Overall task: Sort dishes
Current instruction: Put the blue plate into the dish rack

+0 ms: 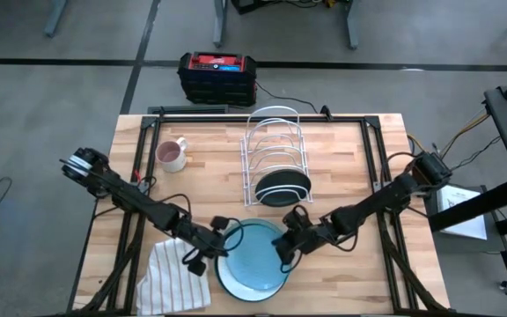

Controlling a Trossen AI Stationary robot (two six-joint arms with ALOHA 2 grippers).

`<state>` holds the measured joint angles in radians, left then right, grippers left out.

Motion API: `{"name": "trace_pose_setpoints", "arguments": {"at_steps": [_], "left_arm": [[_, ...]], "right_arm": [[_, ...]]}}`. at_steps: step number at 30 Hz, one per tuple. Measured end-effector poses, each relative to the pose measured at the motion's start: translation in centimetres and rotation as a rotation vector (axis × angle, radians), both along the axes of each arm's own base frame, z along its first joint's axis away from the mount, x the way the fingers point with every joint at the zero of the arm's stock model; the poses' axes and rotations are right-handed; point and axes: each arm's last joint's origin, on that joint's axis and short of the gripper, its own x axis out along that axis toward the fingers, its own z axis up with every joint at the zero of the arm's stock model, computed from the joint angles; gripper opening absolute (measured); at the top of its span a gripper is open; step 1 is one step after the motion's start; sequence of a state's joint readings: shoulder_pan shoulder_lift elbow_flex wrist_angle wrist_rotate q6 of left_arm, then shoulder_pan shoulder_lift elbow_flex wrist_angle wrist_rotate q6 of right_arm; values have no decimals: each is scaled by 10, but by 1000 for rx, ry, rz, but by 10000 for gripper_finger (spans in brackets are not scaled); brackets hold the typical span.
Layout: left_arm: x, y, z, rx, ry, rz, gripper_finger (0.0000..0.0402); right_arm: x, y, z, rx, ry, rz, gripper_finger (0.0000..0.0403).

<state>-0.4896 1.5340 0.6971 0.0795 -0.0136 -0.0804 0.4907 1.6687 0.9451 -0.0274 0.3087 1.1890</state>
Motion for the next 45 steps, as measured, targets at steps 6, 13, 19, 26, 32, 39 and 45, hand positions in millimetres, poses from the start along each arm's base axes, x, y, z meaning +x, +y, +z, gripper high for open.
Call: {"name": "trace_pose_setpoints", "arguments": {"at_steps": [6,13,19,26,32,39,45], "left_arm": [[-7,3,13,-14,1,4,0],[-19,10,45,-48,-27,7,0],[-37,19,73,-59,-96,-31,0],[-55,30,98,6,-223,-44,0],[-67,40,112,116,-328,-23,0],[-75,51,123,311,-427,71,0],[-79,57,125,422,-444,171,0]], "right_arm": [[-3,-2,14,-166,-42,83,1],[-13,-9,48,-289,-100,147,0],[-35,-27,97,-511,-108,69,0],[-60,-47,169,-850,-254,1,0],[-78,-60,210,-1184,-257,55,0],[-79,-79,221,-1416,-199,99,0],[-82,-100,224,-1405,-211,99,0]]}}
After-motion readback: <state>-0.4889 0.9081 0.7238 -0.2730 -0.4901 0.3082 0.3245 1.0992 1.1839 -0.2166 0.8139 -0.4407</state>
